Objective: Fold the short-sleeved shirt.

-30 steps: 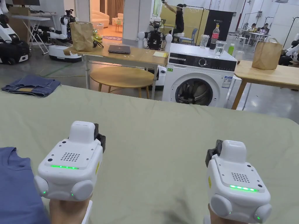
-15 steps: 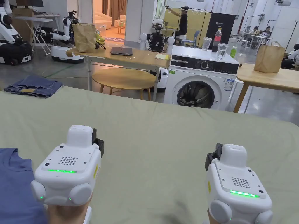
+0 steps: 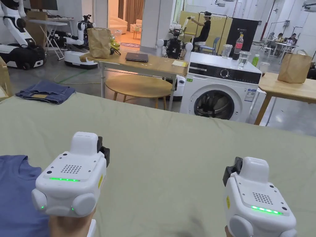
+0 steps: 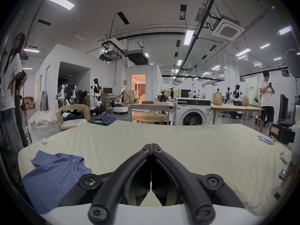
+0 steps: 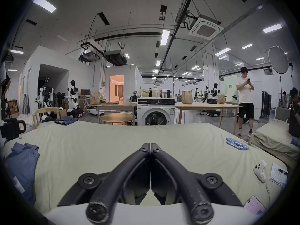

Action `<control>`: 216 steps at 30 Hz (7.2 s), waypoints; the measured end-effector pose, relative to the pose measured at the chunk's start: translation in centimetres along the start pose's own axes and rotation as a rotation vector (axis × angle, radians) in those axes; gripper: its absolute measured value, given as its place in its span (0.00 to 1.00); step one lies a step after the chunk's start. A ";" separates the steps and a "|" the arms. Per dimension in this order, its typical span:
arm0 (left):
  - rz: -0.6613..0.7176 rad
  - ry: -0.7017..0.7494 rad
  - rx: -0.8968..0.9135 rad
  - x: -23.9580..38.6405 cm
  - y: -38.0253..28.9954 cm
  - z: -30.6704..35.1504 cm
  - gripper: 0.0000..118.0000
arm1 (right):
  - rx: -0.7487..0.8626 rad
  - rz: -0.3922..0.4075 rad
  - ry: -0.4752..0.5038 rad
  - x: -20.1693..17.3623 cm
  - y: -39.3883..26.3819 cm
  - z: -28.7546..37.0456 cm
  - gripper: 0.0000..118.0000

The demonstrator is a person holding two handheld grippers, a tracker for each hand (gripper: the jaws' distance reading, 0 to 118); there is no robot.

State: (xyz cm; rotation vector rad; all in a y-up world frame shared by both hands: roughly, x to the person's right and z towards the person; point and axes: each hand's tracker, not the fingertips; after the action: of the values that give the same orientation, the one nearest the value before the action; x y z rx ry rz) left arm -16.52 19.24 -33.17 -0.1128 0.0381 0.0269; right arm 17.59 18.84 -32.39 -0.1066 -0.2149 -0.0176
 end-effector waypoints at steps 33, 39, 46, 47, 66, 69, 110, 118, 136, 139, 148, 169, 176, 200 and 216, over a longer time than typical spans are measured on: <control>0.352 0.185 -0.777 -28.4 -5.1 2.0 0.37 | -0.111 0.150 0.405 -18.8 -2.6 0.9 0.00; 0.366 0.223 -0.937 -28.4 -8.4 -3.0 0.57 | -0.134 0.162 0.389 -18.4 -2.9 0.4 0.00; 0.216 0.281 -0.942 -26.0 -10.7 -4.2 0.55 | -0.142 0.182 0.369 -17.7 -3.1 0.2 0.00; 0.183 0.274 -0.930 -25.6 -10.9 -4.1 0.50 | -0.144 0.179 0.367 -17.7 -3.2 0.0 0.00; 0.259 0.166 -0.511 -24.8 -3.4 1.3 0.00 | -0.117 0.145 0.324 -14.5 -2.3 0.3 0.00; 0.263 0.103 -0.419 -23.0 1.0 1.1 0.00 | -0.103 0.134 0.301 -13.1 -1.7 0.2 0.00; 0.025 -0.944 -0.629 26.9 0.7 -4.7 0.24 | -0.105 0.056 -0.215 14.3 -0.3 4.2 0.00; 0.025 -0.738 -0.436 19.7 1.7 -2.5 0.37 | -0.080 0.045 -0.137 11.2 0.6 4.0 0.00; 0.159 -0.380 -0.596 3.1 -2.0 -8.9 0.00 | -0.106 0.054 -0.014 5.8 -0.3 1.1 0.00; 0.151 -0.375 -0.656 2.5 -2.1 -12.5 0.00 | -0.120 0.055 -0.008 5.8 -0.5 0.9 0.00; 0.154 -0.297 -0.861 3.6 -4.8 -22.4 0.56 | -0.161 0.048 -0.037 7.5 -1.4 0.0 0.00; -0.059 -0.374 -0.720 7.2 -5.3 -16.0 0.00 | -0.394 0.017 -0.058 14.7 -3.0 -2.1 0.00; -0.003 -0.338 -0.647 3.3 -2.8 -12.4 0.01 | -0.629 -0.008 0.030 14.7 -6.6 -4.4 0.52; 0.042 -0.327 -0.560 -0.1 1.9 -9.5 0.01 | -0.470 0.029 0.052 14.0 -2.1 -4.2 0.05; 0.068 -0.230 -0.296 -6.1 20.4 -9.4 0.00 | -0.181 0.037 -0.013 15.4 17.0 -6.3 0.05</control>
State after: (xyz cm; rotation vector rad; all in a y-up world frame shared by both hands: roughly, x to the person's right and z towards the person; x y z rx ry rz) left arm -23.52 38.34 -44.54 -0.4034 -0.1928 0.1133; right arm 34.43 34.99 -37.01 -0.2910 -0.2241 0.0006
